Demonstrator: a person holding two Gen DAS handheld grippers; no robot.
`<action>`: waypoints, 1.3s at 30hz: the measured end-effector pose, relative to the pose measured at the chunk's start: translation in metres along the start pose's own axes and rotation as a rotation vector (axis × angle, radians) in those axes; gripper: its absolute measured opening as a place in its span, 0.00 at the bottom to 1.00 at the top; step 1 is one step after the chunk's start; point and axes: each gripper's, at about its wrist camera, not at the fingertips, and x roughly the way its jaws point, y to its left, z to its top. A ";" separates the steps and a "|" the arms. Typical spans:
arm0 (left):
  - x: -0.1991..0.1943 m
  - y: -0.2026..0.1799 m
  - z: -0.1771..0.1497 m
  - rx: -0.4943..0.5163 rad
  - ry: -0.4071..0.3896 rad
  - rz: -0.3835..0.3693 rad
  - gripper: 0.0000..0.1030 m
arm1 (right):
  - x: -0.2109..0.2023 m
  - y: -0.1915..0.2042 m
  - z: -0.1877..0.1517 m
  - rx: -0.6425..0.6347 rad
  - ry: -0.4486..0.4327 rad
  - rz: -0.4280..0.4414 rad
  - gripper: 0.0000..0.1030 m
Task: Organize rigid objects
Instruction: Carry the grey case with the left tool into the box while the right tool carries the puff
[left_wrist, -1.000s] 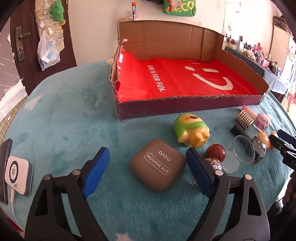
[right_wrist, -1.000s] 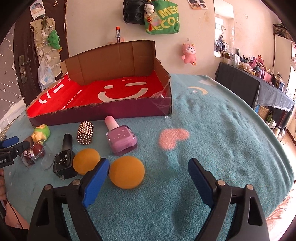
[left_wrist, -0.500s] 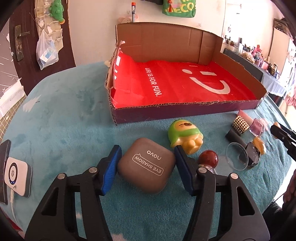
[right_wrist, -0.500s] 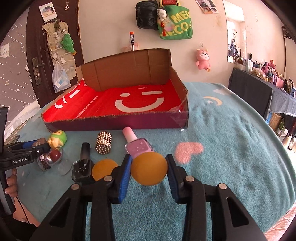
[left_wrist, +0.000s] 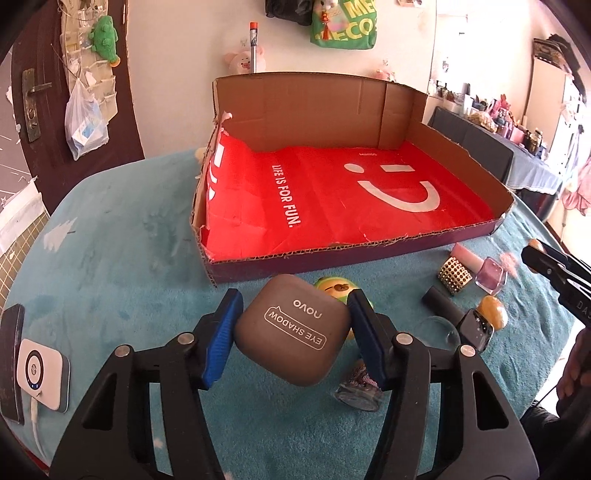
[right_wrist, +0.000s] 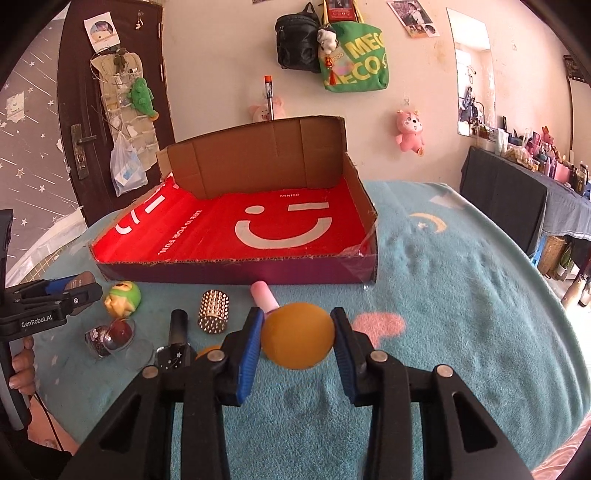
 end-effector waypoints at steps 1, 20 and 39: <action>0.000 -0.002 0.003 0.005 -0.004 -0.008 0.55 | 0.000 0.000 0.005 -0.003 -0.008 0.004 0.38; 0.070 -0.027 0.084 0.141 0.109 -0.077 0.55 | 0.106 0.012 0.111 -0.197 0.183 0.090 0.38; 0.130 -0.015 0.086 0.129 0.264 -0.082 0.56 | 0.170 0.009 0.103 -0.289 0.455 0.046 0.38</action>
